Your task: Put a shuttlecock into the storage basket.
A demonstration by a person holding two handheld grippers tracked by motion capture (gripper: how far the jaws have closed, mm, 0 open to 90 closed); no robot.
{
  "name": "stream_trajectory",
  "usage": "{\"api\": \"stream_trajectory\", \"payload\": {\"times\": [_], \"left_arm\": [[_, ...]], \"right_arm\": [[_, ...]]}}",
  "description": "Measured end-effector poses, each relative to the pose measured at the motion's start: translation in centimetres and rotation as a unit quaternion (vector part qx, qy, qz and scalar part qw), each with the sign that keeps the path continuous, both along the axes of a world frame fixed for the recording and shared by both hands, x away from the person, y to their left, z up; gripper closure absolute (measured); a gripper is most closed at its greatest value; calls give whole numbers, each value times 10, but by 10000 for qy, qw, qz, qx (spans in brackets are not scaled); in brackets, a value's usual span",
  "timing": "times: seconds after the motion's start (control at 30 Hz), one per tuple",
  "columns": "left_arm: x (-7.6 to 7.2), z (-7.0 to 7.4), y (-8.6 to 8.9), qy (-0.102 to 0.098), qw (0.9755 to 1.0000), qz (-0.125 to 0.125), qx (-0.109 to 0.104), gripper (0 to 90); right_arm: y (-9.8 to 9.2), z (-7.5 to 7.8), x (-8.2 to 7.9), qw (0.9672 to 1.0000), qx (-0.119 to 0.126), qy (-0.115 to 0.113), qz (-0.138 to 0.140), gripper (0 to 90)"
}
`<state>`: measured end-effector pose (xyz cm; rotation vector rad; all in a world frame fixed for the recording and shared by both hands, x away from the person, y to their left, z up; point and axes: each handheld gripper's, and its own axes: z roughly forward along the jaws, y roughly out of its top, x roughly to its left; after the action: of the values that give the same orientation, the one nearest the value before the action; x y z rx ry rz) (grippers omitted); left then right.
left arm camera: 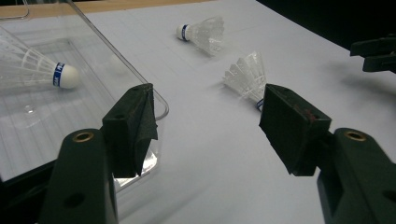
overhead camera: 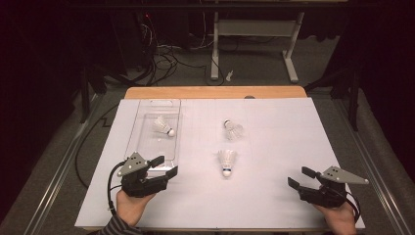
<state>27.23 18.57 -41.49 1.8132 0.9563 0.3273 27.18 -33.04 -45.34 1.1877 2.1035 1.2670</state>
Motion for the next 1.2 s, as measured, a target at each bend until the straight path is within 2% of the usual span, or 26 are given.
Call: {"api": "stream_trajectory", "payload": {"times": [0.43,0.63,1.2], "left_arm": [[7,6,-9,-14,9999,-101,16,369],[11,8,-15,56,9998,-190,80,369],[24,15,-33,-2,9994,-341,61,371]], "right_arm": [[0,-1,0,10000,22,27,-19,306],[0,-1,0,10000,18,28,-10,307],[1,-2,1,10000,-20,77,46,306]]}}
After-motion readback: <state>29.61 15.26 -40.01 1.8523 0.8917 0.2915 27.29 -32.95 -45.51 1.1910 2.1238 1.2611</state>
